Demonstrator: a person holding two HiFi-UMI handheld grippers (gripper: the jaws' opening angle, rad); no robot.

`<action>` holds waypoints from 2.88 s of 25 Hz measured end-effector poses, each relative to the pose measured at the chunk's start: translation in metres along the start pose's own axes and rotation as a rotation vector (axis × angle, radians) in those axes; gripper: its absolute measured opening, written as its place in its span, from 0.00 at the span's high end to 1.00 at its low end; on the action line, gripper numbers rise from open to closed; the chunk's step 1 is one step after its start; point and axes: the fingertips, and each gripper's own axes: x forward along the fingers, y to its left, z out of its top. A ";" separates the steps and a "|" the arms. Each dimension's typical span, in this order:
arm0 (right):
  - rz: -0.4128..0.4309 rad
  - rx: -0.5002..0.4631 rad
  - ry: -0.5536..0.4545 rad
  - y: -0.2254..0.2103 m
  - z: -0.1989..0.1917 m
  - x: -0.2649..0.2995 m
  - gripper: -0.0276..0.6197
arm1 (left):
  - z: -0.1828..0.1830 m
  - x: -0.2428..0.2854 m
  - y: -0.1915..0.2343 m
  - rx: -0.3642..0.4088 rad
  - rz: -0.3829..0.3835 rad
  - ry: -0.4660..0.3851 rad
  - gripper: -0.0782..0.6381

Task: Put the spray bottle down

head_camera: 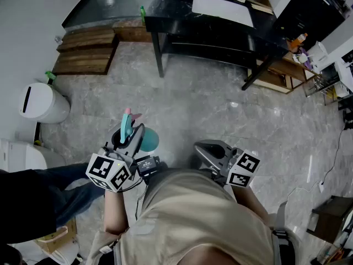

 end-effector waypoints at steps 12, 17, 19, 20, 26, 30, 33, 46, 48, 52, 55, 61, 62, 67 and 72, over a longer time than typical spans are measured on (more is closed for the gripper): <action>-0.004 0.029 0.000 -0.008 -0.006 0.002 0.92 | -0.003 0.011 0.000 0.009 -0.019 0.026 0.71; 0.010 0.026 0.011 -0.013 -0.008 -0.001 0.92 | -0.004 0.022 -0.005 0.020 -0.022 0.037 0.71; 0.018 0.031 0.011 -0.018 -0.007 -0.005 0.92 | -0.003 0.029 -0.009 0.029 -0.024 0.042 0.71; 0.022 0.032 0.011 -0.020 -0.006 -0.006 0.92 | -0.003 0.032 -0.011 0.033 -0.024 0.044 0.71; 0.055 0.016 0.026 -0.030 -0.001 -0.022 0.92 | 0.003 0.047 -0.027 0.039 -0.003 0.046 0.71; 0.070 -0.003 0.027 -0.041 0.007 -0.039 0.92 | 0.005 0.060 -0.043 0.047 0.014 0.046 0.71; 0.083 -0.003 0.029 -0.051 0.010 -0.055 0.92 | 0.006 0.073 -0.060 0.059 0.016 0.048 0.71; 0.203 0.024 0.047 -0.081 0.020 -0.085 0.92 | 0.013 0.099 -0.094 0.120 0.117 0.074 0.71; 0.215 0.025 0.042 -0.083 0.022 -0.085 0.92 | 0.014 0.100 -0.095 0.131 0.130 0.079 0.71; 0.224 0.021 0.035 -0.087 0.027 -0.085 0.92 | 0.018 0.105 -0.095 0.135 0.136 0.074 0.71; 0.203 0.031 0.034 -0.094 0.028 -0.086 0.92 | 0.018 0.112 -0.093 0.135 0.124 0.076 0.71; 0.156 0.023 0.042 -0.106 0.030 -0.082 0.92 | 0.015 0.127 -0.082 0.125 0.095 0.080 0.71; 0.159 0.020 0.038 -0.106 0.032 -0.081 0.92 | 0.015 0.131 -0.080 0.124 0.088 0.079 0.71; 0.138 0.015 0.054 -0.112 0.033 -0.067 0.92 | 0.016 0.140 -0.065 0.115 0.066 0.077 0.71; 0.119 0.004 0.072 -0.118 0.037 -0.047 0.92 | 0.020 0.143 -0.036 0.098 0.078 0.068 0.71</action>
